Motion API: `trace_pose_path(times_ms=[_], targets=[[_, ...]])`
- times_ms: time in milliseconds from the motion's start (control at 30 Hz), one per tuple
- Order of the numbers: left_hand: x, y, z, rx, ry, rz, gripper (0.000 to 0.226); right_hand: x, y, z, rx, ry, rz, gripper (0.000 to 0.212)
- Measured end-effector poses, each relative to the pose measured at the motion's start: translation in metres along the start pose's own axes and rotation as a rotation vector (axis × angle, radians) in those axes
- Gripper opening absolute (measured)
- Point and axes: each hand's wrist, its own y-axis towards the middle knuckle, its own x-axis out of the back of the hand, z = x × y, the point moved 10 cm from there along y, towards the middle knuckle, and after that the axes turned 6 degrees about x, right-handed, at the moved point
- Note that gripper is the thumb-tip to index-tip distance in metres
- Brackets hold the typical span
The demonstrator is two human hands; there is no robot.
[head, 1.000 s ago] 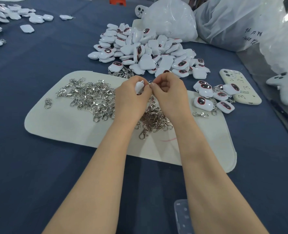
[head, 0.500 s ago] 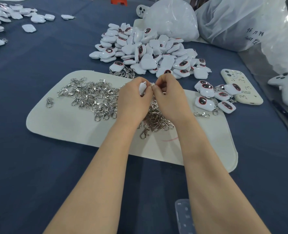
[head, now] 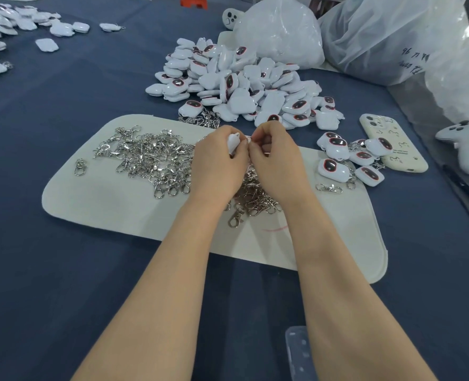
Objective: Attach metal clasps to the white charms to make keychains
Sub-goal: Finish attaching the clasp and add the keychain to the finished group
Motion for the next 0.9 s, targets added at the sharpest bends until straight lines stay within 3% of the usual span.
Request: trace_pose_path(times_ms=[133,433,600,767,900], targets=[[-0.001,0.004,0.004,0.042,-0.048,0.026,0.009,0.000,-0.001,-0.003,-0.022,0.079,-0.016,0.013],[-0.012,0.001,0.006,0.136,-0.178,0.158,0.008,0.013,-0.002,0.001,0.012,-0.005,-0.094,0.012],[-0.011,0.001,0.013,0.204,-0.254,0.153,0.012,0.011,-0.003,0.002,0.034,-0.012,-0.052,0.013],[-0.012,0.000,0.010,0.181,-0.273,0.178,0.013,0.008,-0.002,0.001,0.035,0.020,-0.048,0.025],[-0.010,0.001,0.009,0.157,-0.274,0.167,0.006,0.010,-0.002,0.001,0.034,0.035,-0.080,0.018]])
